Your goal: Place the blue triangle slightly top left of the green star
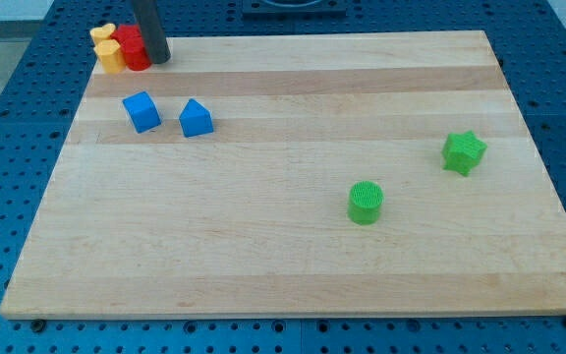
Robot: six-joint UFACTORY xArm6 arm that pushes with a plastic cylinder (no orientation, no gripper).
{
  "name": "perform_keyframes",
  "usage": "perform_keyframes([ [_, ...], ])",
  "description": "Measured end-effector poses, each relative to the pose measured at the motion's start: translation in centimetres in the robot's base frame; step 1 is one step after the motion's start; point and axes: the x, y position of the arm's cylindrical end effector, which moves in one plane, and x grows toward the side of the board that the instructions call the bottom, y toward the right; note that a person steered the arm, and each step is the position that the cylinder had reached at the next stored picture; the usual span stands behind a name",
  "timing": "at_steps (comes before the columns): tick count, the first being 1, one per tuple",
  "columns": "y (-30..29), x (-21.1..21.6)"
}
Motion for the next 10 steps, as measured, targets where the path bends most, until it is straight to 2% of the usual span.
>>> perform_keyframes([
  [1, 2.2, 4.0],
  [2, 1.9, 8.5],
  [4, -1.3, 10.4],
  [6, -4.4, 8.6],
  [7, -10.0, 10.7],
  [8, -10.0, 12.4],
  [9, -4.2, 13.4],
  [10, 4.2, 13.2],
])
